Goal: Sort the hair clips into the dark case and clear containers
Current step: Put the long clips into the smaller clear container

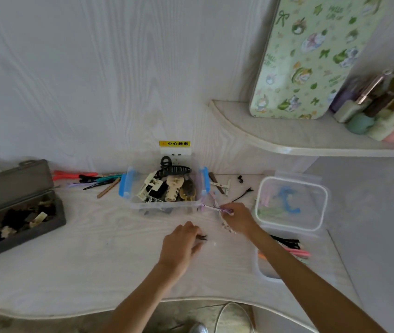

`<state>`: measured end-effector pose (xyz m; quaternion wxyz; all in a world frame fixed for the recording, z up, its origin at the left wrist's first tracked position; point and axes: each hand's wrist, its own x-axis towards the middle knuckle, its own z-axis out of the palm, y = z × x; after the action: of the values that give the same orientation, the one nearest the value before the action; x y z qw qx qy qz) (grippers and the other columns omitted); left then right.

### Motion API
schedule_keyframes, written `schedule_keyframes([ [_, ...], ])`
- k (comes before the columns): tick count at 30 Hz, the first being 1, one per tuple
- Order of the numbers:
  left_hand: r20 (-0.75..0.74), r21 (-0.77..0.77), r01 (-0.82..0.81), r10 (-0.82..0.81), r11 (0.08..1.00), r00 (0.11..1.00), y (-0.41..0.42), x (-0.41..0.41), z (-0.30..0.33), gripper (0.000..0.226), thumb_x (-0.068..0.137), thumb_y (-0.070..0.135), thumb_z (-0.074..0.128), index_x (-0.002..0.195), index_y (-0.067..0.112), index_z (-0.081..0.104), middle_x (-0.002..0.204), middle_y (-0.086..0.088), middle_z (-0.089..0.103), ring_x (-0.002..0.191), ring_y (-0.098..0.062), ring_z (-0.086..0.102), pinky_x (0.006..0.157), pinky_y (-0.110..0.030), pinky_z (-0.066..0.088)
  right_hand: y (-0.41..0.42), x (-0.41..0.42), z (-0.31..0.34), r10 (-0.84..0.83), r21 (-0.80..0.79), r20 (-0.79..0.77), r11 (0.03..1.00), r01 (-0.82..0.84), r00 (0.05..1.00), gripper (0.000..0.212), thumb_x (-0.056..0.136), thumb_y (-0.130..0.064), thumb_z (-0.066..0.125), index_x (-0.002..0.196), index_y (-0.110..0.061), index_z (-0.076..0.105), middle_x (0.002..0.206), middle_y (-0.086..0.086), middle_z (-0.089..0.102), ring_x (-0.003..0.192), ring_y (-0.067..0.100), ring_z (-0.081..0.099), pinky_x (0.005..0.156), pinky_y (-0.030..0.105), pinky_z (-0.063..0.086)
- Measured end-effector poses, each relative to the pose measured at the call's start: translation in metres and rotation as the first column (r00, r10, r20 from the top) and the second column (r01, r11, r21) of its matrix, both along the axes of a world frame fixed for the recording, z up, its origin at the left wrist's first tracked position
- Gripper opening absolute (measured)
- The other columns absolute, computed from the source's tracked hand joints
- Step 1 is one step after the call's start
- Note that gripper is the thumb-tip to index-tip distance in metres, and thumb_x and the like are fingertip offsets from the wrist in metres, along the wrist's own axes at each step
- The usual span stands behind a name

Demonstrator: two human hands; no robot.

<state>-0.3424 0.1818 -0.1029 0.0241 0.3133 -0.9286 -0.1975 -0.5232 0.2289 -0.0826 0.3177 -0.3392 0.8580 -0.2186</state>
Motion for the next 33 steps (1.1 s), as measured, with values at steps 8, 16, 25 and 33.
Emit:
schedule_keyframes([
  [8,0.154,-0.04,0.091,-0.083,0.995,0.985,-0.007,-0.011,0.01,0.024,0.094,0.035,0.047,0.11,0.022,0.058,0.11,0.003,0.062,0.098,-0.02,0.06,0.078,-0.031,0.043,0.038,-0.01,0.054,-0.204,-0.105,0.577,0.942,0.32,0.791,0.024,0.092,0.001,0.048,0.112,0.001,0.061,0.089,0.012,0.061,0.064,0.012,0.061,0.052,0.011,0.05],
  [16,-0.045,0.094,0.081,-0.077,0.992,0.996,-0.006,-0.03,0.036,0.024,0.088,0.047,0.053,0.105,0.032,0.061,0.1,0.019,0.065,0.071,0.003,0.057,0.064,-0.013,0.046,0.134,-0.066,0.106,0.009,-0.131,0.346,0.991,0.039,0.938,0.027,0.092,-0.01,0.054,0.117,-0.017,0.061,0.093,0.0,0.065,0.083,0.014,0.062,0.072,0.01,0.048],
  [25,-0.192,0.072,0.268,-0.251,0.961,0.949,0.059,-0.11,0.071,0.027,0.088,0.051,0.051,0.105,0.033,0.063,0.099,0.018,0.064,0.078,-0.001,0.054,0.063,-0.017,0.038,0.192,-0.078,0.053,0.194,0.189,-0.154,0.968,-0.164,0.969,0.035,0.089,-0.018,0.058,0.122,-0.029,0.058,0.124,-0.005,0.061,0.108,0.013,0.059,0.088,0.022,0.043],
  [33,-0.155,0.057,0.312,-0.3,0.948,0.941,0.067,-0.115,0.068,0.034,0.088,0.051,0.05,0.111,0.027,0.06,0.11,0.01,0.063,0.1,-0.009,0.058,0.079,-0.027,0.047,0.189,-0.084,0.077,0.104,0.172,-0.267,0.983,-0.059,0.958,0.024,0.093,-0.024,0.049,0.111,-0.035,0.062,0.104,-0.017,0.062,0.088,0.003,0.057,0.077,0.02,0.042],
])
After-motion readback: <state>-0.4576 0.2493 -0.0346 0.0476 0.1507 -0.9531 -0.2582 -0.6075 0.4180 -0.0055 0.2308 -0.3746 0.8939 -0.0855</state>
